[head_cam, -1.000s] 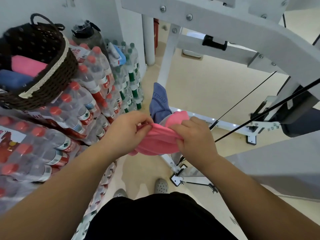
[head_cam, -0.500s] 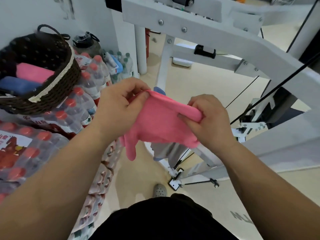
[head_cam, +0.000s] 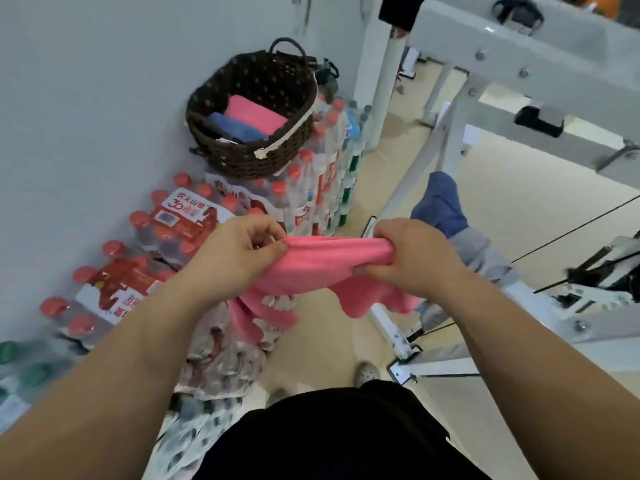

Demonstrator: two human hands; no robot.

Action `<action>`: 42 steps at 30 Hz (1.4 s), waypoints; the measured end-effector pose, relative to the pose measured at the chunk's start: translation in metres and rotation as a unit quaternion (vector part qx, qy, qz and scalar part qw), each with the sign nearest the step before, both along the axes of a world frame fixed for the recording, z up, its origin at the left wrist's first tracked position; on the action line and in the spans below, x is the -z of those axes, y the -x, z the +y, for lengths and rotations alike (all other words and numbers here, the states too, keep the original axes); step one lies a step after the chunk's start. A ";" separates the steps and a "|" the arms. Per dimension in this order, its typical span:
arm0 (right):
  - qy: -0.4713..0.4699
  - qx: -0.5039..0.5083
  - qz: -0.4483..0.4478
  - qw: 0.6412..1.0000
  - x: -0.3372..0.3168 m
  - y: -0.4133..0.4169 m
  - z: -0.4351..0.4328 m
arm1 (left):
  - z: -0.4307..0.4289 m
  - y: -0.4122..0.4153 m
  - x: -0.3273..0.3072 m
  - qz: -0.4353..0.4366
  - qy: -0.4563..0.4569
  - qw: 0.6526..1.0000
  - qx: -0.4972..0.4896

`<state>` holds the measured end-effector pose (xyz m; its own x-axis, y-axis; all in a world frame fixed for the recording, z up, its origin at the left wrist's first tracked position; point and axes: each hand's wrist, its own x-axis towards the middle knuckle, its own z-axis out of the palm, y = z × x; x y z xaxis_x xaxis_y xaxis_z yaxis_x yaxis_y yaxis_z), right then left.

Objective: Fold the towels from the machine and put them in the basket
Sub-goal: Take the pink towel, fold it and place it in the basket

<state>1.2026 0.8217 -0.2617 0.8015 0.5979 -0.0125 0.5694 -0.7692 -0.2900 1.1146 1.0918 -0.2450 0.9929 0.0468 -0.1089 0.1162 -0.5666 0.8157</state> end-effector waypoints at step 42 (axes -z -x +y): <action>-0.034 -0.197 0.160 0.967 0.089 -0.102 0.308 | 0.178 0.082 0.101 0.189 -0.304 0.823 -0.442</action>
<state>1.3042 1.1302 -0.3510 0.4720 0.8646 -0.1723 0.6872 -0.4832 -0.5425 1.0322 1.2694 -0.3462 0.4434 0.8916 -0.0919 0.8815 -0.4152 0.2249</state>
